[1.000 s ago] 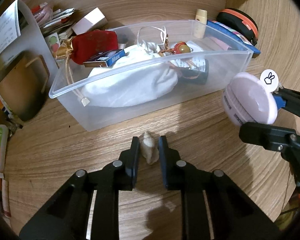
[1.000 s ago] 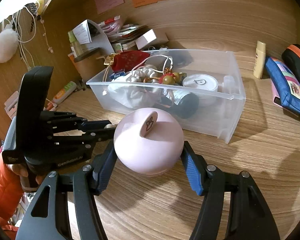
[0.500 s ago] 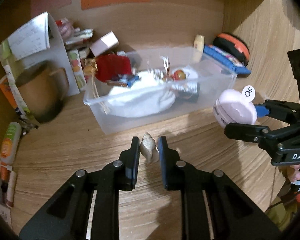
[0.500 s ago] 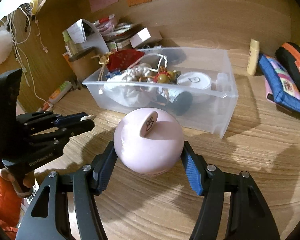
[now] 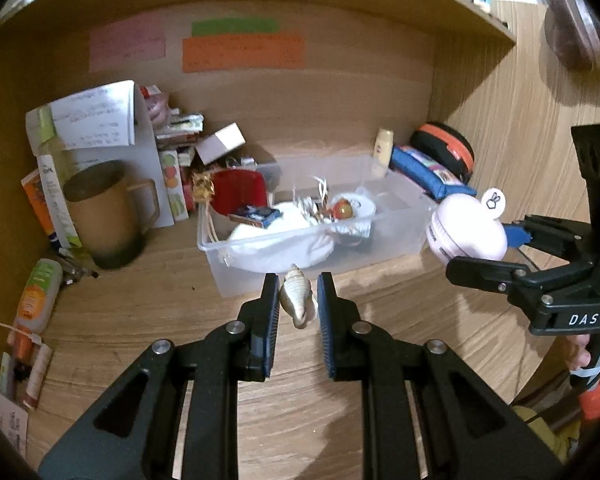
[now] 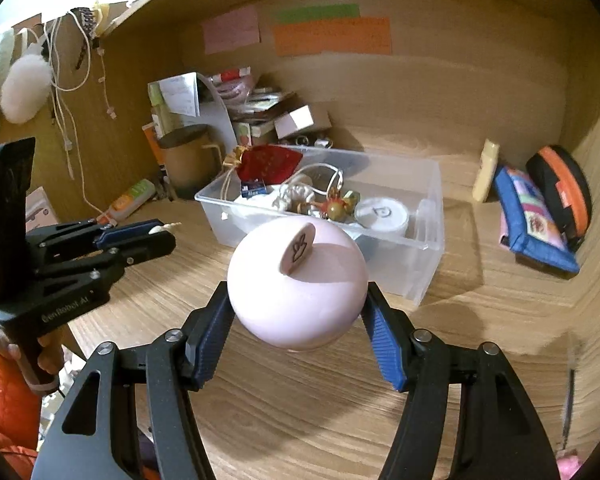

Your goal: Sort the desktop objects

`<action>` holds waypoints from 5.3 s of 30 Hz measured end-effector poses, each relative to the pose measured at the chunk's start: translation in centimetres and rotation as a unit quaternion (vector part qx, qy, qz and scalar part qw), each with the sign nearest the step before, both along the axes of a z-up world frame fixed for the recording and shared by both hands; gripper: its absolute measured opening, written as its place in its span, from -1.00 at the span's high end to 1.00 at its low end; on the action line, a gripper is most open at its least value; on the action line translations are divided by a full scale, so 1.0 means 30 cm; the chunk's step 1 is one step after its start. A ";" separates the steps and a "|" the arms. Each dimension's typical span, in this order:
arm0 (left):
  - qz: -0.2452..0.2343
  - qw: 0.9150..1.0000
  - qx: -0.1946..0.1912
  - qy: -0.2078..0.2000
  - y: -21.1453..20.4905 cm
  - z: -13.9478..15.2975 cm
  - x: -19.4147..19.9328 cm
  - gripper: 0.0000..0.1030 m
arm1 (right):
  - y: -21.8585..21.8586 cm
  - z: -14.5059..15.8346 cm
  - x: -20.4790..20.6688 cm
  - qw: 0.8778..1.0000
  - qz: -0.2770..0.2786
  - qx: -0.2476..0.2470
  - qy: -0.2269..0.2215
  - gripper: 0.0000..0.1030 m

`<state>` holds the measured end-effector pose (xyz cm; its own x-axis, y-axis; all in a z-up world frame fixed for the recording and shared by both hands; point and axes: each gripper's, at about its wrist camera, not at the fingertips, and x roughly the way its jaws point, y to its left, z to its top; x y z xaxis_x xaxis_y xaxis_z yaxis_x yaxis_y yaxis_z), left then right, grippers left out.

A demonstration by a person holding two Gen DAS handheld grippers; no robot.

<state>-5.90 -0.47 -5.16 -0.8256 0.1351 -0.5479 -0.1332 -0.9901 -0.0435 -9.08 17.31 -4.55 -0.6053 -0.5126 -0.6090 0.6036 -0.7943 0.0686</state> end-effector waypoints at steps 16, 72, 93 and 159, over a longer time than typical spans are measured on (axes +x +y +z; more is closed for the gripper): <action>-0.003 0.998 -0.008 0.054 -0.016 0.133 0.005 0.65 | 0.002 0.119 -0.038 0.999 -0.015 -0.003 0.033 -0.16; -0.022 0.996 -0.019 -0.082 0.102 -0.083 -0.706 0.65 | -0.134 -0.084 -0.594 0.996 -0.047 0.070 -0.018 -0.17; -0.006 0.996 -0.024 -0.084 0.107 -0.087 -0.696 -0.08 | -0.175 -0.115 -0.571 0.992 -0.047 0.116 0.001 -0.20; 0.097 0.994 -0.003 0.058 0.085 0.147 -0.044 -0.98 | -0.003 0.181 0.090 0.988 -0.102 -0.006 0.119 -0.99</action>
<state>-7.20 2.07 -0.75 -0.8931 -0.0364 -0.4483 0.0568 -0.9979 -0.0321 -6.38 17.22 0.88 -0.8226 -0.3709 -0.4310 0.4305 -0.9014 -0.0459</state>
